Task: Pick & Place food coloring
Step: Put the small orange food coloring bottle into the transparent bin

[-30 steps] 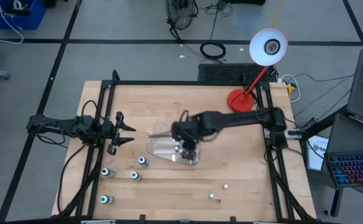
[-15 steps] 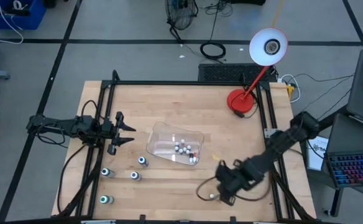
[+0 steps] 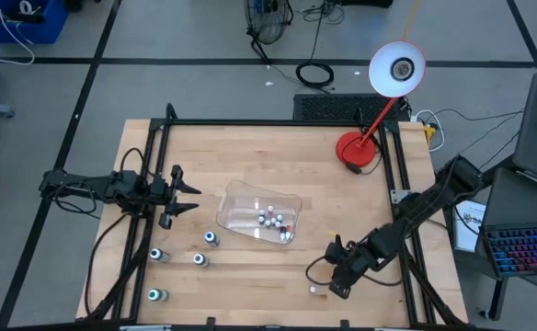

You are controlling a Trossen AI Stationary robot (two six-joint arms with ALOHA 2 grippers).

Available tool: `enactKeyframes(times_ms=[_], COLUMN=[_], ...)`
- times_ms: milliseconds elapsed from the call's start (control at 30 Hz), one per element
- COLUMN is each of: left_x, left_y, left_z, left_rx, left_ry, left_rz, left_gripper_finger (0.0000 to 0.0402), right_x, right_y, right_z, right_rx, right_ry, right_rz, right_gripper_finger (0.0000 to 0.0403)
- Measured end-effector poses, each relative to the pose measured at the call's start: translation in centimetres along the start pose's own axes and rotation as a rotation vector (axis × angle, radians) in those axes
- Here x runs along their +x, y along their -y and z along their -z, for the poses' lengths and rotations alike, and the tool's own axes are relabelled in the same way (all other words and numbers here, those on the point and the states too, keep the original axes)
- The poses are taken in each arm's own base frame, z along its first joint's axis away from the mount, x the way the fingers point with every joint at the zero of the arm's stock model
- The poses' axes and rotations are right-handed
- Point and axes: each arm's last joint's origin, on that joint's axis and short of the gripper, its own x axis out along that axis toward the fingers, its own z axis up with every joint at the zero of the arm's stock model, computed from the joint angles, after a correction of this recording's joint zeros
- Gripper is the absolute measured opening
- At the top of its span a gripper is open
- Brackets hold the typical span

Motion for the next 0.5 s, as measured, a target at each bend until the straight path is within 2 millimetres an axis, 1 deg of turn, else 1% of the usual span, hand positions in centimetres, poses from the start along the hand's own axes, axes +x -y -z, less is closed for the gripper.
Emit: enactKeyframes(times_ms=[133,367,500], left_x=[0.00,0.00,0.00], left_y=[0.00,0.00,0.00], left_z=[0.00,0.01,0.00], left_rx=[0.000,0.000,0.000], left_ry=[0.000,-0.001,0.000], left_rz=[0.000,0.000,0.000], left_gripper_finger=[0.0182,0.0182,0.0182], right_x=[0.46,0.43,0.43], right_y=[0.99,0.86,0.53], right_z=[-0.17,-0.64,-0.71], right_rx=[0.017,-0.030,-0.103], right_ry=[-0.034,-0.011,0.037], right_rz=[0.018,-0.006,-0.025], right_gripper_finger=[0.0171,0.0165,0.0165])
